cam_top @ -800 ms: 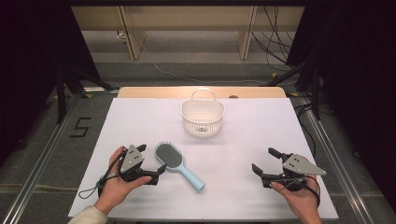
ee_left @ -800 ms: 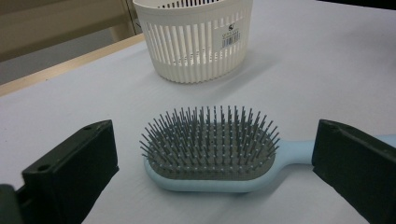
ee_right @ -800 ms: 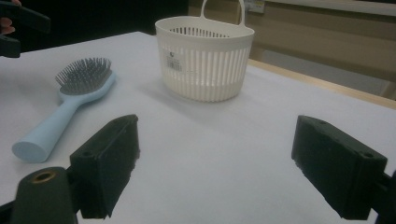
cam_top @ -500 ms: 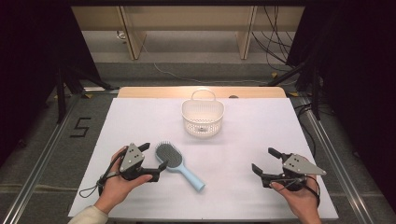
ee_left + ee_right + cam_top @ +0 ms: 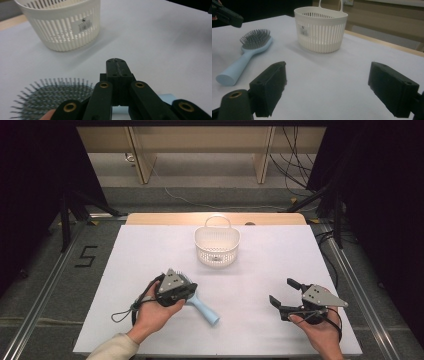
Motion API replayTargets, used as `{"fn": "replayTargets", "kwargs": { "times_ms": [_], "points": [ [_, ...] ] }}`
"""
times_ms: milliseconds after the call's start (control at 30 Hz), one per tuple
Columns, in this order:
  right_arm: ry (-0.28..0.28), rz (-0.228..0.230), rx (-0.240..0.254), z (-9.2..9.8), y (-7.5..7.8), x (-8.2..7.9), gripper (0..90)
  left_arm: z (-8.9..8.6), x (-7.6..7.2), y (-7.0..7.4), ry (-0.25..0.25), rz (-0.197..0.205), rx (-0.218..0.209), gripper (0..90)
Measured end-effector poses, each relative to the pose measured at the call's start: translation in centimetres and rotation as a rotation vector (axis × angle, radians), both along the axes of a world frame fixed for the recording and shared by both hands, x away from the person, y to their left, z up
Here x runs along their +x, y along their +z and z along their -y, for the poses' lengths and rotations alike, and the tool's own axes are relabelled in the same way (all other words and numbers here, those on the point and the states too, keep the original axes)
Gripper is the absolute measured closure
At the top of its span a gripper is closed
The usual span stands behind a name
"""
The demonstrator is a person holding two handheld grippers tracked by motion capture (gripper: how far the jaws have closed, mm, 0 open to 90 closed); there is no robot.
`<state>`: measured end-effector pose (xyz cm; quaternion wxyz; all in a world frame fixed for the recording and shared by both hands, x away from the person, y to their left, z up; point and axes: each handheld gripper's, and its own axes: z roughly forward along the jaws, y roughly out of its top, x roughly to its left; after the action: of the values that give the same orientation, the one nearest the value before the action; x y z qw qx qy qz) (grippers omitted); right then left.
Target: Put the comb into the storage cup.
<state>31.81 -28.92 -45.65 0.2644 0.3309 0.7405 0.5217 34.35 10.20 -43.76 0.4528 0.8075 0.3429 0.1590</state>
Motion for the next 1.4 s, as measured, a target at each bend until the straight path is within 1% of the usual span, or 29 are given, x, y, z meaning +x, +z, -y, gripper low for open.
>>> {"fn": "replayTargets", "kwargs": {
  "times_ms": [67,200,233,267,300,333,467,667,700,733,800,967,1100,1133,1267,1400],
  "points": [
    [-0.003,0.000,-0.001,0.0,0.0,0.0,15.9,0.9,0.2,-0.2,-0.006,-0.032,0.022,90.0],
    [-0.004,-0.001,-0.002,0.1,0.0,0.0,15.9,2.5,0.6,-0.7,-0.004,-0.091,0.046,90.0],
    [-0.003,-0.001,-0.002,0.0,0.0,0.0,15.9,2.8,0.7,-0.8,-0.002,-0.103,0.054,90.0],
    [-0.002,-0.002,-0.004,0.0,0.0,0.0,15.9,2.8,0.7,-0.8,-0.002,-0.103,0.054,90.0],
    [-0.001,0.000,-0.006,0.0,0.0,0.0,15.9,3.1,0.9,-0.9,-0.005,-0.115,0.064,90.0],
    [0.000,0.000,-0.006,0.0,0.0,0.0,15.9,3.7,1.0,-1.2,-0.009,-0.138,0.078,90.0],
    [-0.002,-0.002,-0.004,0.1,0.0,0.0,15.9,4.8,1.0,-1.9,-0.023,-0.175,0.109,90.0],
    [0.000,-0.002,-0.004,0.1,0.0,0.0,15.9,5.9,1.1,-2.7,-0.032,-0.207,0.143,90.0],
    [0.002,-0.002,-0.005,0.1,0.0,0.0,15.9,5.9,1.1,-2.7,-0.032,-0.207,0.143,90.0],
    [0.001,-0.003,-0.005,0.0,0.0,0.0,15.9,6.2,1.2,-2.9,-0.034,-0.218,0.154,90.0],
    [0.000,-0.004,-0.009,0.1,-0.1,0.0,15.9,6.4,1.2,-3.2,-0.036,-0.237,0.163,90.0],
    [0.003,-0.006,-0.007,0.1,-0.1,0.1,15.9,6.6,1.3,-3.6,-0.040,-0.262,0.181,90.0],
    [0.008,-0.011,-0.005,0.1,-0.1,0.1,16.0,6.6,1.3,-3.7,-0.046,-0.271,0.194,90.0],
    [0.009,-0.011,-0.005,0.1,-0.1,0.1,16.0,6.6,1.3,-3.9,-0.047,-0.280,0.198,90.0],
    [0.010,-0.015,-0.008,0.1,-0.2,0.1,16.0,6.6,1.3,-4.3,-0.048,-0.290,0.212,90.0],
    [0.012,-0.013,-0.007,0.1,-0.2,0.1,16.0,6.6,1.2,-4.3,-0.051,-0.288,0.218,90.0]
  ]
}}
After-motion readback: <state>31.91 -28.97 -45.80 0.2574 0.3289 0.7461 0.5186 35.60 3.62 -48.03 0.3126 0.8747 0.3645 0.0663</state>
